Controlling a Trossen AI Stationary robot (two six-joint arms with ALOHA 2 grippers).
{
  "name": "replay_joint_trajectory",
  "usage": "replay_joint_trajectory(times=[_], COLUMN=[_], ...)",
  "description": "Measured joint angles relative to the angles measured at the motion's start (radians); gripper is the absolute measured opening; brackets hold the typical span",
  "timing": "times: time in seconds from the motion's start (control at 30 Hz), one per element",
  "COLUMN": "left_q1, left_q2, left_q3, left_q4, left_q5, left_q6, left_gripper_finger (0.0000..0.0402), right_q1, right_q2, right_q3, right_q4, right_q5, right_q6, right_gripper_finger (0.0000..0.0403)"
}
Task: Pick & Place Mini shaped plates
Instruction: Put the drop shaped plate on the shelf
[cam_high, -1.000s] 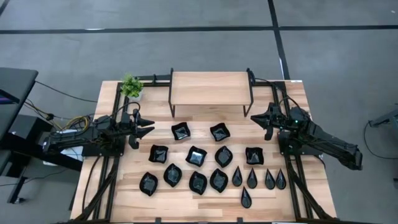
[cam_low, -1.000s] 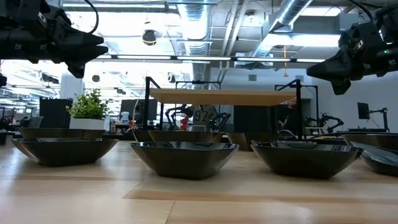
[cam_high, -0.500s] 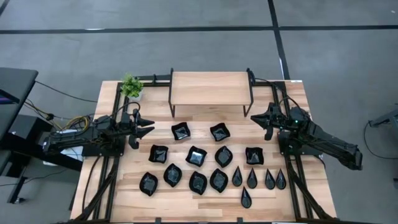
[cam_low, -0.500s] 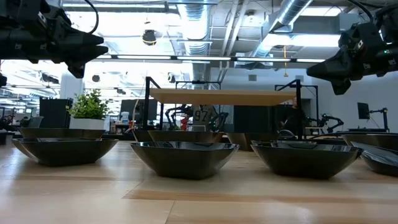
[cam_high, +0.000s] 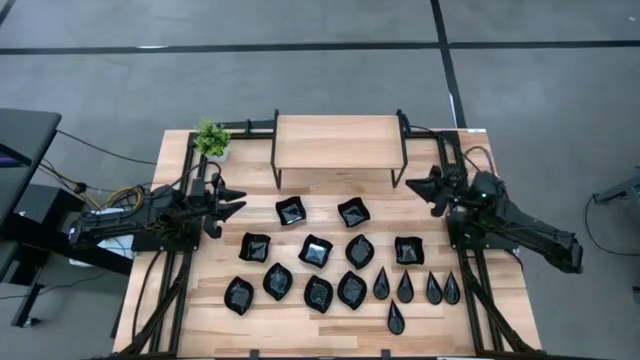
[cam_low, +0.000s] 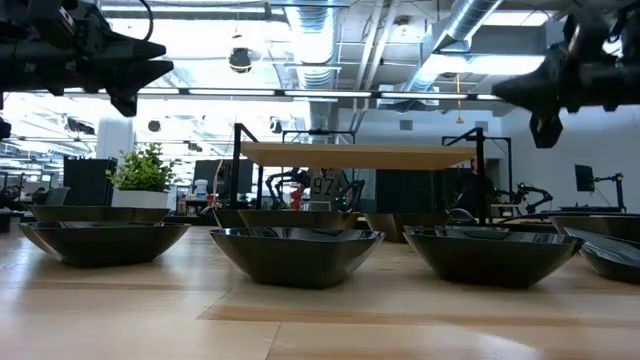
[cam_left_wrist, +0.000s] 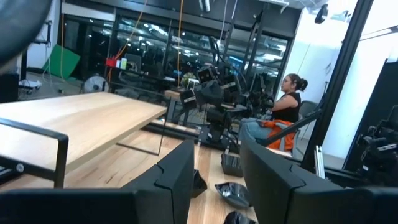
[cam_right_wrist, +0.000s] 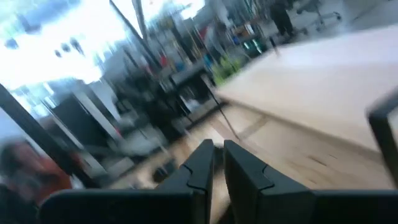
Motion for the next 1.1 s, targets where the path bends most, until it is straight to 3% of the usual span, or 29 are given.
replay_joint_trajectory(times=[0.23,0.43,0.63,0.93,1.1], left_q1=[0.0,0.0,0.0,0.0,0.0], left_q2=[0.0,0.0,0.003,0.046,0.075], left_q3=[0.0,0.0,0.0,0.0,0.0], left_q4=[0.007,0.01,0.013,0.014,0.017], left_q5=[0.0,0.0,0.0,0.0,0.0], left_q6=[0.0,-0.003,-0.072,-0.105,-0.105], left_gripper_finger=[0.0132,0.0132,0.0132,0.0132,0.0132], right_q1=[0.034,0.149,0.279,0.507,0.667], right_q2=[0.0,0.051,0.277,0.726,0.871], right_q3=[0.007,0.179,0.469,0.862,0.923], right_q4=[0.4,0.399,0.111,-0.736,-0.857], right_q5=[-0.083,-0.103,-0.103,-0.136,-0.159], right_q6=[0.296,0.268,0.173,0.317,0.445], right_gripper_finger=[0.0033,0.0033,0.0033,0.0033,0.0033])
